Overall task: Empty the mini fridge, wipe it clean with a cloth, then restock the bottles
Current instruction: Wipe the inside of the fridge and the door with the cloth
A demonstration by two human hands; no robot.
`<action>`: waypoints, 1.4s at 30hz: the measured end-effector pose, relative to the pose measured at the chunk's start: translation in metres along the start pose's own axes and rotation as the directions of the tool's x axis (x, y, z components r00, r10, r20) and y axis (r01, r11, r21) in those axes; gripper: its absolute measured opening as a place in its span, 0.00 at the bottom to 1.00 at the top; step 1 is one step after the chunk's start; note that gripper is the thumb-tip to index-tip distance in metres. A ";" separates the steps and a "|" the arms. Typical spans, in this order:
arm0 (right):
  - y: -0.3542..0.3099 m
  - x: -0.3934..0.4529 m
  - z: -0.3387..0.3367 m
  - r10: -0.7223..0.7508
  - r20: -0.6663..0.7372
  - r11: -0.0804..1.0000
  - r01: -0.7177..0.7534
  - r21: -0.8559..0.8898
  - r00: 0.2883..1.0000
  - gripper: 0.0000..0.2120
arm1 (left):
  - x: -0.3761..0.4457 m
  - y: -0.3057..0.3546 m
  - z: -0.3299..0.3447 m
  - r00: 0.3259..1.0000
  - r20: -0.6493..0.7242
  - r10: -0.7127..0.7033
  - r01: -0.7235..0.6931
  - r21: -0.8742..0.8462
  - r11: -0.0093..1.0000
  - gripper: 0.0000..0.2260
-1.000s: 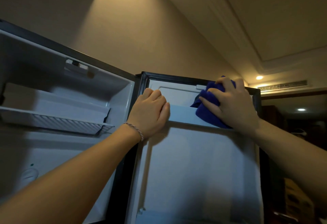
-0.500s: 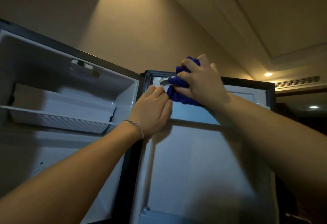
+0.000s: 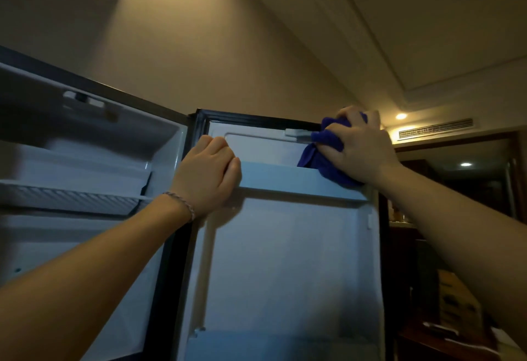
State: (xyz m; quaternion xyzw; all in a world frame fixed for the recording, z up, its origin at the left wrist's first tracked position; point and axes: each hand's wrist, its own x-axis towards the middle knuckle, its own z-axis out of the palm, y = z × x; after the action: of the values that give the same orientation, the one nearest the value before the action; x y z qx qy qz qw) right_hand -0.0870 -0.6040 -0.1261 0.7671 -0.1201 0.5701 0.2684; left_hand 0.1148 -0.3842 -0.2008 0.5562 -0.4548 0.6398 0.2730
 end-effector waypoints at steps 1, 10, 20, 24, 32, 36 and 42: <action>-0.003 -0.003 0.000 0.009 0.072 1.000 -0.007 -0.024 0.997 0.24 | 0.000 0.001 0.002 1.000 -0.005 0.003 -0.003 0.010 1.000 0.17; -0.033 -0.030 0.019 -0.061 0.006 0.997 0.061 -0.040 0.998 0.34 | 0.001 0.001 0.003 0.999 0.036 -0.009 0.008 0.031 0.999 0.16; 0.003 -0.026 0.035 -0.121 -0.253 0.992 0.108 -0.062 0.960 0.24 | 0.001 0.001 0.004 0.999 0.044 -0.010 0.008 0.049 0.999 0.16; 0.008 -0.018 0.039 0.013 -0.318 1.000 -0.021 -0.022 0.948 0.22 | 0.001 0.002 0.007 0.999 0.039 -0.012 0.010 0.048 0.999 0.16; -0.009 -0.031 0.040 0.063 -0.374 0.997 -0.079 -0.028 0.925 0.20 | -0.001 0.001 0.009 0.999 0.025 -0.022 0.022 0.011 1.000 0.16; -0.025 -0.039 0.029 -0.009 -0.462 1.000 0.000 -0.019 0.887 0.17 | -0.001 0.000 0.008 1.000 0.011 -0.025 0.026 -0.022 0.999 0.15; -0.065 -0.033 0.011 -0.071 -0.577 0.994 0.106 0.028 0.814 0.15 | -0.004 -0.001 0.001 0.999 0.039 -0.019 0.021 -0.045 0.999 0.16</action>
State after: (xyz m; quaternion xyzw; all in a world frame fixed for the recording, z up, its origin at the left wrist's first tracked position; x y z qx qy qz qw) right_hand -0.0566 -0.5605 -0.1768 0.5718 0.0190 0.7651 0.2956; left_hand 0.1172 -0.3835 -0.2043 0.5665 -0.4687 0.6157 0.2834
